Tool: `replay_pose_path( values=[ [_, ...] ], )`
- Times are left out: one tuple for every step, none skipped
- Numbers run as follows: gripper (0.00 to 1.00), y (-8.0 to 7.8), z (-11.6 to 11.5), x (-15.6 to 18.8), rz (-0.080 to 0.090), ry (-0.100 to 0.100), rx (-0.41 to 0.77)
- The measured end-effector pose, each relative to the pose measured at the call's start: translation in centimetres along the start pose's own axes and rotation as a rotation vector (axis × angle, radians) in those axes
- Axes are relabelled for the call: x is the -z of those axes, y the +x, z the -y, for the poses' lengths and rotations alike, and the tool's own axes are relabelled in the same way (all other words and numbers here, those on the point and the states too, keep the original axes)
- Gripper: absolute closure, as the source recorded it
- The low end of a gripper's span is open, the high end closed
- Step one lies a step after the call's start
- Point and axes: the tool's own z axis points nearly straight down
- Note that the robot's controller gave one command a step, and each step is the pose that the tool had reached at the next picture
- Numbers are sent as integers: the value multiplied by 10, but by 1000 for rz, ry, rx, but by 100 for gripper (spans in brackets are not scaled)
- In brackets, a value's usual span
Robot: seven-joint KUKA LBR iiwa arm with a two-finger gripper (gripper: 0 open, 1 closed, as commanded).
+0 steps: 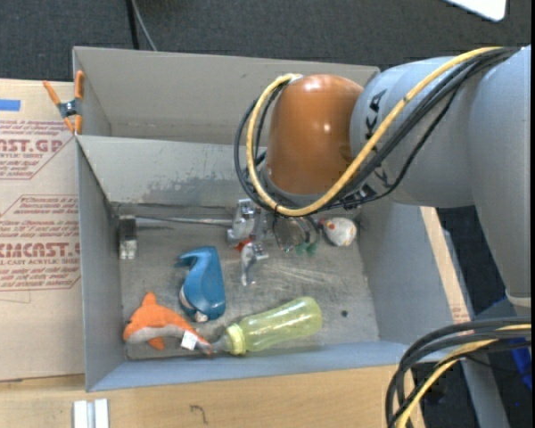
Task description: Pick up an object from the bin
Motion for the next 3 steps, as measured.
replay_pose_path(
  values=[
    [100,-2,0,62,7,0,-7],
    [100,-42,-68,87,11,0,417],
    [100,-42,-68,87,11,0,417]
  ],
)
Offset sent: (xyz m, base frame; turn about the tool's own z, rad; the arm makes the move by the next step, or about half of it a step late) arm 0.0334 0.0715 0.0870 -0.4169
